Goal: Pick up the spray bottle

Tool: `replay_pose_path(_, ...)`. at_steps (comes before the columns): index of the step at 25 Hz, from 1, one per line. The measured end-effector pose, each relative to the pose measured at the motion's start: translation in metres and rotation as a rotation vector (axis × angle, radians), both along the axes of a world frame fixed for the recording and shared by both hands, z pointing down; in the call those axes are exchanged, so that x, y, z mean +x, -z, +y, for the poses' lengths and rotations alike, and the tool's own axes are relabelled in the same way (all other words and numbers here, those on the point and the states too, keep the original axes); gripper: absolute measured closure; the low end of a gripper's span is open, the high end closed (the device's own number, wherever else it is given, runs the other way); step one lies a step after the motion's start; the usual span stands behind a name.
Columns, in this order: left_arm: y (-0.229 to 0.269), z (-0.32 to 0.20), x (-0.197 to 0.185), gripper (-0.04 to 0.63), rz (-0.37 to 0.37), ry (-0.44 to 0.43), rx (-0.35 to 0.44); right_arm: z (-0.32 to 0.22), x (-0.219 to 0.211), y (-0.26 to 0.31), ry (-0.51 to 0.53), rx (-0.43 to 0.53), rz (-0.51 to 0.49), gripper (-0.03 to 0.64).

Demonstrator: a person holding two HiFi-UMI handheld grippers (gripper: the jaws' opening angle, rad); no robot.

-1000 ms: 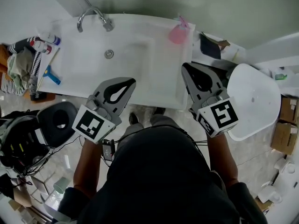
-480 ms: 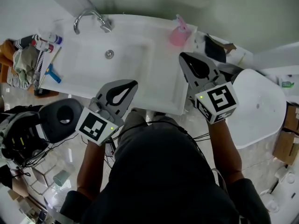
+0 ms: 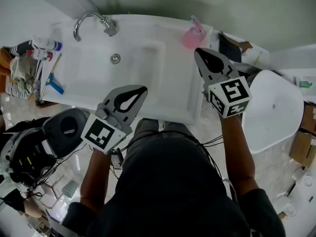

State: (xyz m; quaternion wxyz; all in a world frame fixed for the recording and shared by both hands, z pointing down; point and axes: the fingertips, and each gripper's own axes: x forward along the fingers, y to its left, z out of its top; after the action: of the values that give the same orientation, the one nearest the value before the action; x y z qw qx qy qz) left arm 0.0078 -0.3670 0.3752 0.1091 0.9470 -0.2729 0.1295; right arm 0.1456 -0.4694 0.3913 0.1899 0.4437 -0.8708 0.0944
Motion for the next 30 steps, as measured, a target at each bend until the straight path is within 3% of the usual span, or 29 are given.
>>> replay_pose_path(17, -0.028, -0.071, -0.007, 0.592, 0.004, -0.076, -0.097, -0.1, 0.03, -0.058, -0.135, -0.062, 0.082, 0.601)
replay_pose_path(20, -0.036, -0.079, -0.003, 0.592, 0.0, -0.087, -0.118, -0.113, 0.035, -0.071, -0.144, -0.078, 0.091, 0.54)
replay_pose_path(30, -0.061, -0.092, 0.005, 0.592, -0.031, -0.118, -0.159, -0.142, 0.046, -0.124, -0.144, -0.166, 0.119, 0.457)
